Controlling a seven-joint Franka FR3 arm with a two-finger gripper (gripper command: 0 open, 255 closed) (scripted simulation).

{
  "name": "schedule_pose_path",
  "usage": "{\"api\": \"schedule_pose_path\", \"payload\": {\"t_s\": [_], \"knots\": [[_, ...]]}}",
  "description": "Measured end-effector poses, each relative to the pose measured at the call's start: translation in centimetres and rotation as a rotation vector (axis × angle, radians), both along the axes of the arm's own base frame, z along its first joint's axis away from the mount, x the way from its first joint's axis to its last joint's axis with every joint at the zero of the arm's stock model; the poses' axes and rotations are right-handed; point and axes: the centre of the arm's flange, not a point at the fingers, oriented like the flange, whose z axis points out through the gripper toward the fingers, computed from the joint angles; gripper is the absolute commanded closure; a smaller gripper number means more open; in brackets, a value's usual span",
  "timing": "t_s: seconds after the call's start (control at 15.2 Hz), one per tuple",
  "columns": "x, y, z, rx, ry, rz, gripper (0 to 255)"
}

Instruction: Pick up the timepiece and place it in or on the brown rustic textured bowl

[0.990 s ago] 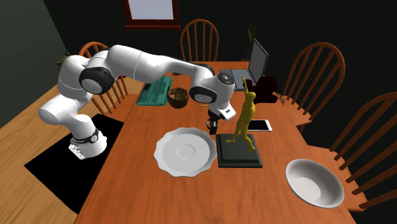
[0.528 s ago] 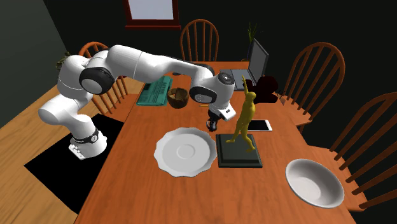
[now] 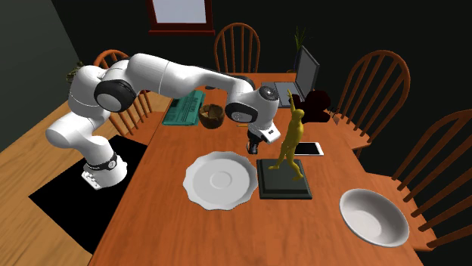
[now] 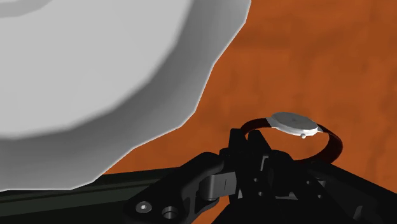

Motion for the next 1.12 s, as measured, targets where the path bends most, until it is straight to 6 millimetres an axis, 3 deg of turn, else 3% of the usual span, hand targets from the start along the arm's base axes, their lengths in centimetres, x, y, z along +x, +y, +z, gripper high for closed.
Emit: {"api": "schedule_pose_path", "payload": {"t_s": [1.12], "knots": [[0.0, 0.0, 8.5, 0.0, 0.0, 0.0, 255]]}}
